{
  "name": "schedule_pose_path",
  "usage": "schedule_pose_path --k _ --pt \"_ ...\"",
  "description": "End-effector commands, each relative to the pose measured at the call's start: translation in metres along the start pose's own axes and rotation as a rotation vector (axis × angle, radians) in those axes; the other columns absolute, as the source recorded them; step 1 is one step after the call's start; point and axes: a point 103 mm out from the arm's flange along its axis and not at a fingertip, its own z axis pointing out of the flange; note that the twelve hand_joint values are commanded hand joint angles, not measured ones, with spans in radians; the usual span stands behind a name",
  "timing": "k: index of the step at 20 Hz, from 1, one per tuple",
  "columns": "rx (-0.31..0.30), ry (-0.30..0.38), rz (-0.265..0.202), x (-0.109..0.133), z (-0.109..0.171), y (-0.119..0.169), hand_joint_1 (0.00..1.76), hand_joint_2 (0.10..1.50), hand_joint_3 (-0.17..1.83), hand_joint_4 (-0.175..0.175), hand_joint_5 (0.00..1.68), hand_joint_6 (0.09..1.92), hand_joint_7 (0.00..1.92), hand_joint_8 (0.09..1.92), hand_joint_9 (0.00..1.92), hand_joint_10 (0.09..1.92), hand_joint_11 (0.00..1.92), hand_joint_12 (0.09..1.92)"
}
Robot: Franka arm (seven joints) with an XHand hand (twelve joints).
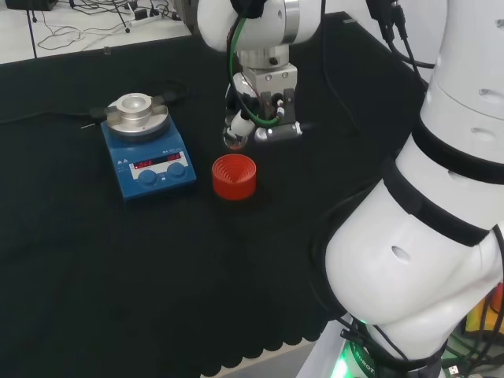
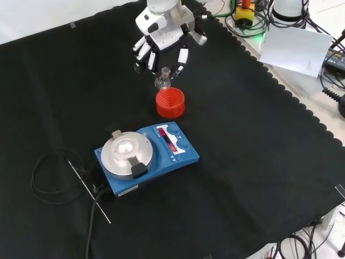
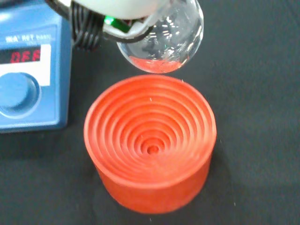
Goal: Place the round-bottom flask on the heater.
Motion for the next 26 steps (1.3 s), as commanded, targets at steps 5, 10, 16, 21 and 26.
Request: schedule_pose_path --k 5,10,16,21,26 --pt "-0.042 -0.04 -0.027 0.035 -0.083 0.034 1.07 0.69 0.78 0.175 1.08 1.06 0.34 0.67 0.61 0.6 0.28 1.37" --pt "-0.031 -0.047 -0.063 0.058 -0.1 0.067 1.07 0.69 0.78 0.175 1.09 1.05 0.34 0.67 0.61 0.6 0.28 1.37" --pt "-0.011 -0.047 -0.113 0.081 -0.1 0.098 1.07 0.68 0.79 0.175 1.09 1.05 0.34 0.67 0.61 0.6 0.28 1.37" --pt "0.011 -0.058 -0.165 0.105 -0.1 0.119 1.07 0.68 0.79 0.175 1.09 1.05 0.34 0.67 0.61 0.6 0.28 1.37" --pt "0.028 -0.068 -0.205 0.125 -0.097 0.135 1.07 0.68 0.79 0.175 1.09 1.05 0.34 0.67 0.61 0.6 0.28 1.37"
